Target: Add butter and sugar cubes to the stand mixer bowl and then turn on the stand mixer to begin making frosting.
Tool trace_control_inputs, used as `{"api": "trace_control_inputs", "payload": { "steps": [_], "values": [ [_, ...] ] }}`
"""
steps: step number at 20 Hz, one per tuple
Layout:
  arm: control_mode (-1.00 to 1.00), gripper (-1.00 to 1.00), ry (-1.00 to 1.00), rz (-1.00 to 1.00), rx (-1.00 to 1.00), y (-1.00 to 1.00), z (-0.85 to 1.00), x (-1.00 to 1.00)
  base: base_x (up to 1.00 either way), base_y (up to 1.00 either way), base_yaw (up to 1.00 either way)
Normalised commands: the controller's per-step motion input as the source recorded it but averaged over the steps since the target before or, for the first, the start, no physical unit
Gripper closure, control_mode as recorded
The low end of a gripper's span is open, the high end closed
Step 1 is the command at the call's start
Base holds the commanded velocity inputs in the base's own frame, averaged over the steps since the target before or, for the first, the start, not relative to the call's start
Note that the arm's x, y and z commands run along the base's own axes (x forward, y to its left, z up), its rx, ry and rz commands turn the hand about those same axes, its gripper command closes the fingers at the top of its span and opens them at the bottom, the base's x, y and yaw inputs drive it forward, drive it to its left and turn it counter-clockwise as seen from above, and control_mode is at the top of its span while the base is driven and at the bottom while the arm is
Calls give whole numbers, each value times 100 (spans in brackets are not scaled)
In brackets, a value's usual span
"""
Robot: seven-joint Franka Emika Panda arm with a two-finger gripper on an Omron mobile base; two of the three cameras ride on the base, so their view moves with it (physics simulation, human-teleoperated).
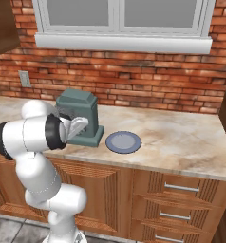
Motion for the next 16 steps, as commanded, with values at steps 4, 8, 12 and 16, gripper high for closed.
{"api": "trace_control_inputs", "payload": {
  "steps": [4,8,12,16],
  "values": [
    [-100,100,0,0,19,-9,14,34,0,0,0],
    [-100,100,0,0,20,-11,14,43,0,0,0],
    [-100,100,0,0,23,-6,12,46,0,0,0],
    [-100,100,0,0,27,-7,15,54,0,0,0]
  ]
}}
